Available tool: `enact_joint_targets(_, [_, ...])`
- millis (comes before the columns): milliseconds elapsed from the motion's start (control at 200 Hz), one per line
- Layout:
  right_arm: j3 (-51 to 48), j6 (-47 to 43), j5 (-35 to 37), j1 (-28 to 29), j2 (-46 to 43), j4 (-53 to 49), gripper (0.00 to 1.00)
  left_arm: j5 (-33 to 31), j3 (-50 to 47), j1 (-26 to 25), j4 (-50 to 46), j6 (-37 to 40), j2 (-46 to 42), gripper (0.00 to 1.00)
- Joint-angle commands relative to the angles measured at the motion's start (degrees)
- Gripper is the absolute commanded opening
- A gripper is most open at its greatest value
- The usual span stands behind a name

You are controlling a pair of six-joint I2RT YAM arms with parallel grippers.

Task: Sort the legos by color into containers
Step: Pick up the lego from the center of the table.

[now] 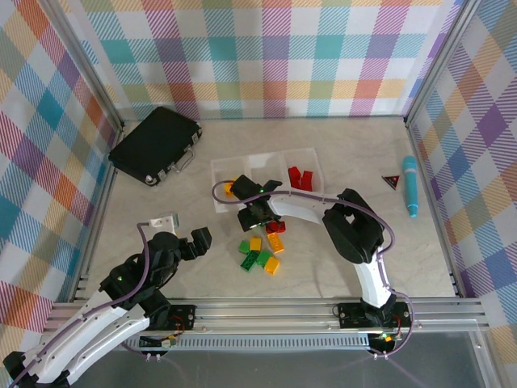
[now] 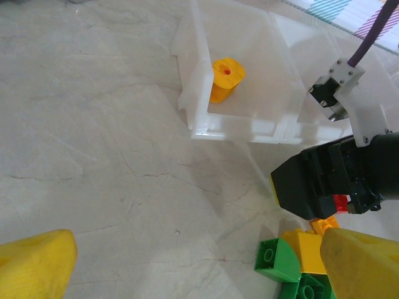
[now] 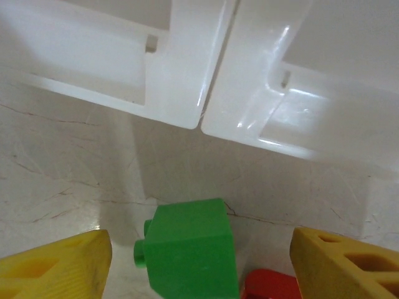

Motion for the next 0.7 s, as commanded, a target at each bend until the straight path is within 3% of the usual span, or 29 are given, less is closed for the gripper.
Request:
enact_joint_targets(0, [2.2, -0.9, 0.5, 0.5, 1.2, -0.1, 0.73, -1.7, -0.5, -0.3, -1.1, -0.7, -1.0, 1.00])
enact_joint_targets(695, [3.6, -1.2, 1.7, 1.0, 3.7, -1.0, 0.49, -2.0, -1.1, -0.2, -1.6, -0.3, -1.1, 1.00])
